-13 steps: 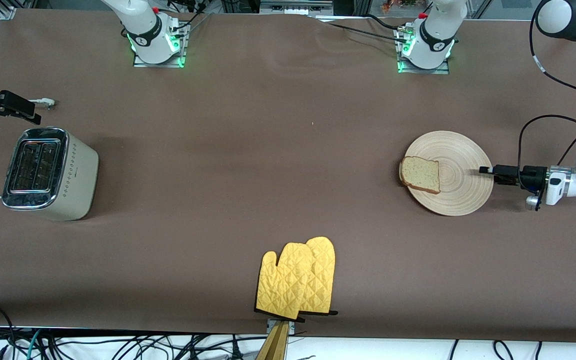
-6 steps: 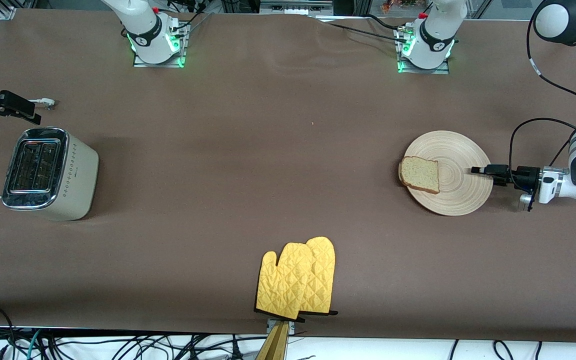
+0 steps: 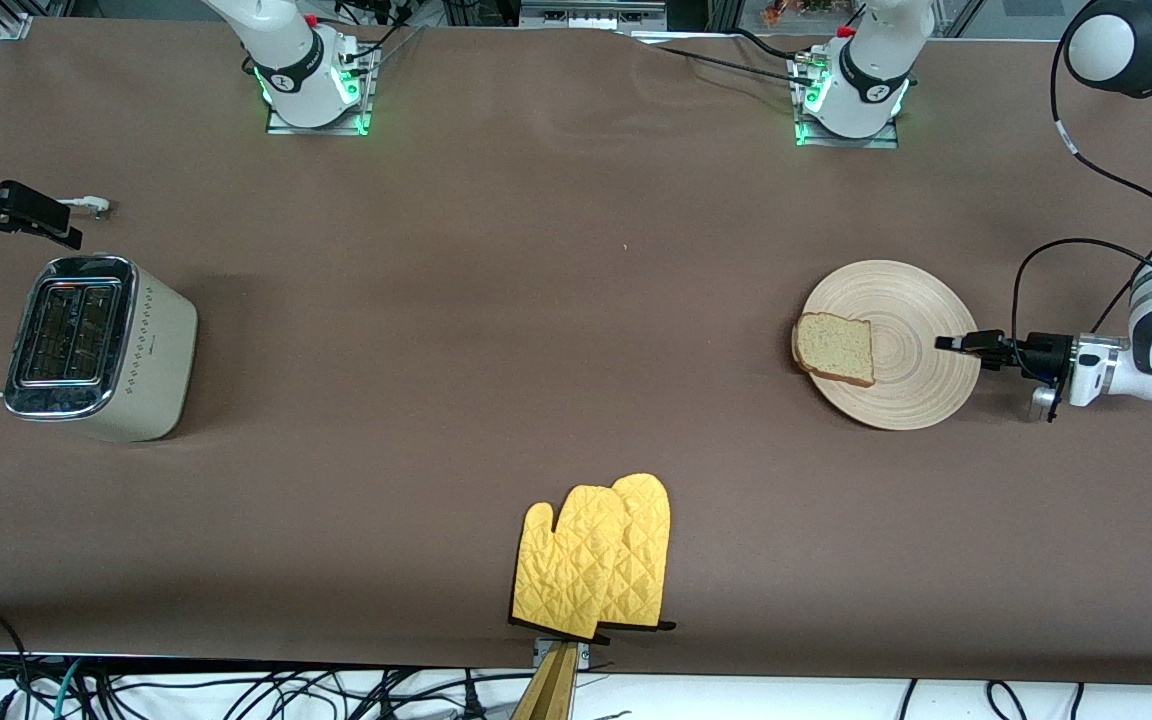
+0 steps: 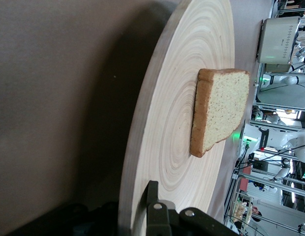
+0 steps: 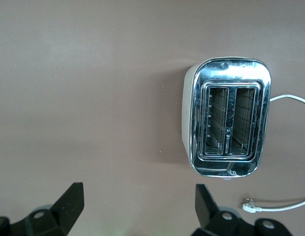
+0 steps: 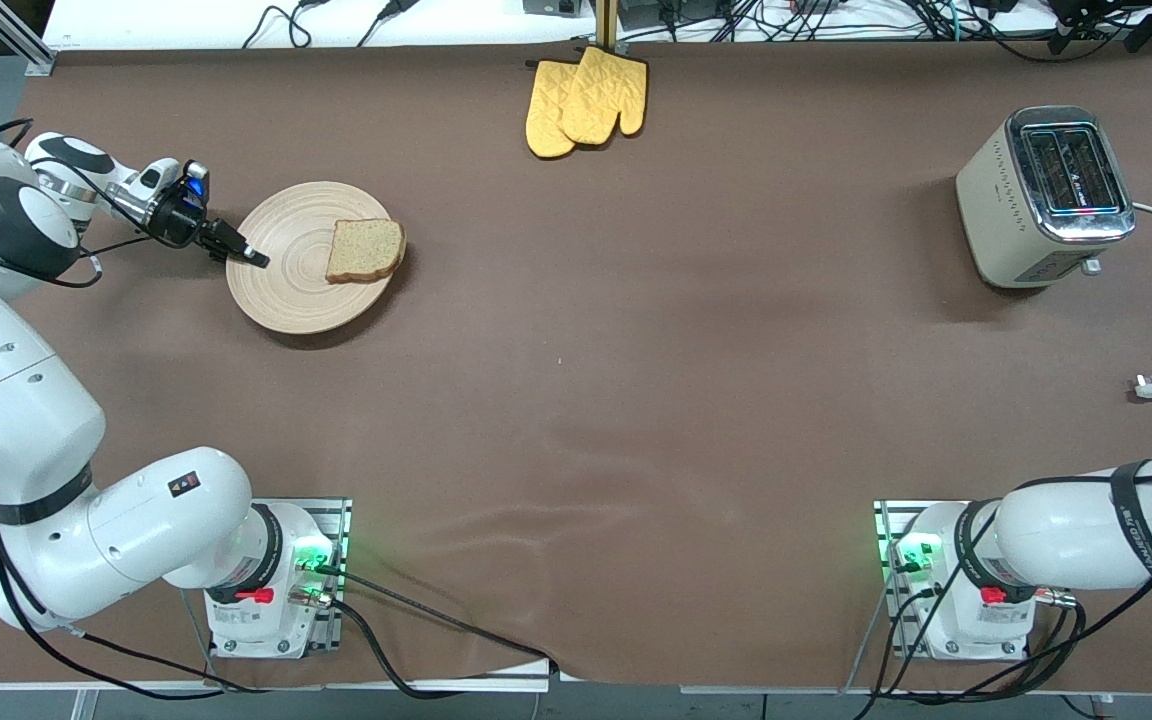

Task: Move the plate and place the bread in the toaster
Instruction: 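Push the wooden plate with the left gripper toward the toaster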

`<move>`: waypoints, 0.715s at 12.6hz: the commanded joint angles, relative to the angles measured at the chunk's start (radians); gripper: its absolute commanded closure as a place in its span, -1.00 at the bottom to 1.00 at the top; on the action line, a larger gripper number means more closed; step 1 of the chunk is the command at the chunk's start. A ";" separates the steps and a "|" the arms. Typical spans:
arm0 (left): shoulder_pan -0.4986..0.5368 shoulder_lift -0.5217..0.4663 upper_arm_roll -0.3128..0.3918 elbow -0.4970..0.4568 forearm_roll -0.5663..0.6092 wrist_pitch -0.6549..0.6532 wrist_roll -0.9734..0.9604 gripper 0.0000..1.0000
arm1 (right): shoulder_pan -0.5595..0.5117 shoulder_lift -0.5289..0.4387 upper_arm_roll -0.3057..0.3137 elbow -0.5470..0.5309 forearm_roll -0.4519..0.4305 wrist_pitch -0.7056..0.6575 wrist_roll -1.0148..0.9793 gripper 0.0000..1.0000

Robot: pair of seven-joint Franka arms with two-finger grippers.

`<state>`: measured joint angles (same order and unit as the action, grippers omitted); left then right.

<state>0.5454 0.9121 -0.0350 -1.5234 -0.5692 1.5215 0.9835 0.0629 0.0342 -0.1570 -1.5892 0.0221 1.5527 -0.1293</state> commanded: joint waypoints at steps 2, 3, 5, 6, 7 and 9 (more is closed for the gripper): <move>-0.024 -0.009 0.003 0.000 -0.027 0.006 0.024 1.00 | -0.006 0.004 0.005 0.017 -0.002 -0.014 -0.007 -1.00; -0.027 -0.012 0.000 0.005 -0.050 0.002 0.023 1.00 | -0.006 0.004 0.005 0.017 -0.001 -0.014 -0.007 -1.00; -0.030 -0.016 -0.019 0.011 -0.092 -0.036 0.021 1.00 | -0.006 0.004 0.004 0.015 -0.001 -0.014 -0.007 -1.00; -0.033 -0.021 -0.032 0.014 -0.109 -0.050 0.018 1.00 | -0.006 0.004 0.005 0.017 -0.001 -0.014 -0.007 -1.00; -0.035 -0.022 -0.043 0.014 -0.127 -0.056 0.017 1.00 | -0.006 0.004 0.005 0.017 -0.001 -0.014 -0.007 -1.00; -0.051 -0.022 -0.054 0.012 -0.172 -0.060 0.017 1.00 | -0.006 0.004 0.005 0.017 -0.001 -0.014 -0.007 -1.00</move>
<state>0.5026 0.9107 -0.0837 -1.5091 -0.6891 1.5043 0.9865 0.0629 0.0342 -0.1570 -1.5892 0.0222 1.5527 -0.1293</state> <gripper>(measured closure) 0.907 0.000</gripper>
